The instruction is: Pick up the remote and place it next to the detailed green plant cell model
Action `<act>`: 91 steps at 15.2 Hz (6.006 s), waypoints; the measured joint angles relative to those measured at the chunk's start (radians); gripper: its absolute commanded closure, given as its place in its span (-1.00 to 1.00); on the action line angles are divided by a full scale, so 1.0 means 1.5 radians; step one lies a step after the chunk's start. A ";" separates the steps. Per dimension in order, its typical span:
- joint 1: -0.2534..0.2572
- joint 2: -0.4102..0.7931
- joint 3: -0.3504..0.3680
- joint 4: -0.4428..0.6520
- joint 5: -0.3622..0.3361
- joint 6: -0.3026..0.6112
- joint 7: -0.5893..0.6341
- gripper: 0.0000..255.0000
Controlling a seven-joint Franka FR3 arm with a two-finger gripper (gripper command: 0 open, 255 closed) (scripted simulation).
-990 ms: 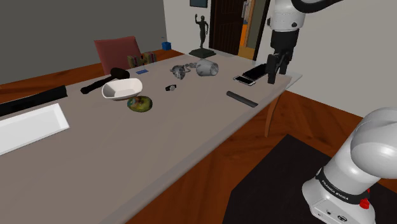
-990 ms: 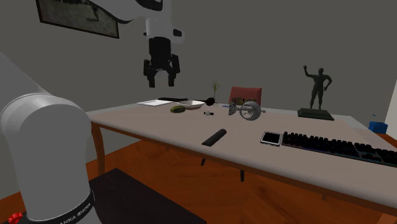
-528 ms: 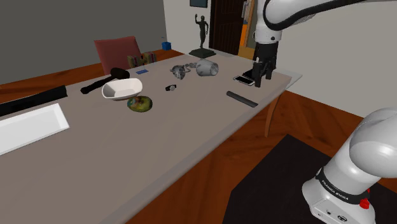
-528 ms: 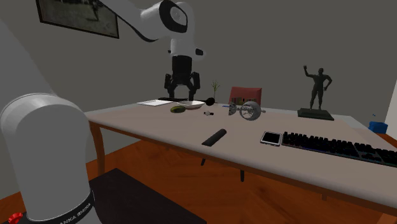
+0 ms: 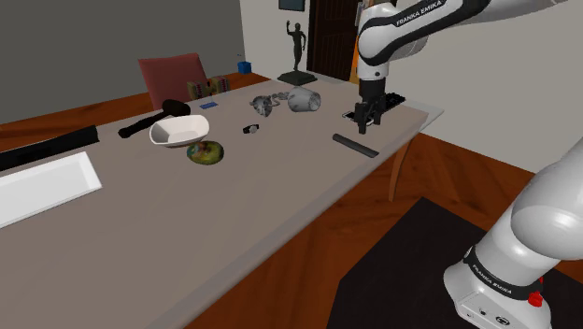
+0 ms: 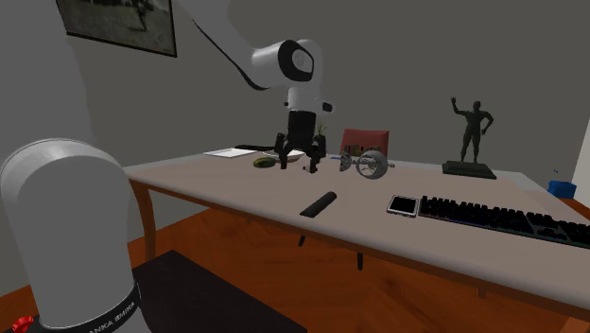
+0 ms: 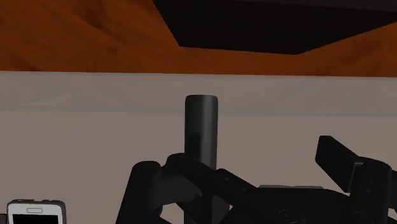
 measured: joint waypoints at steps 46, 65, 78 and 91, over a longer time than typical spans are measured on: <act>-0.025 0.172 -0.024 0.137 0.031 0.005 -0.061 1.00; 0.040 0.183 0.030 0.260 0.051 -0.108 0.051 1.00; 0.141 0.353 0.097 0.490 0.071 -0.164 0.216 1.00; 0.211 0.526 0.121 0.726 0.069 -0.222 0.306 1.00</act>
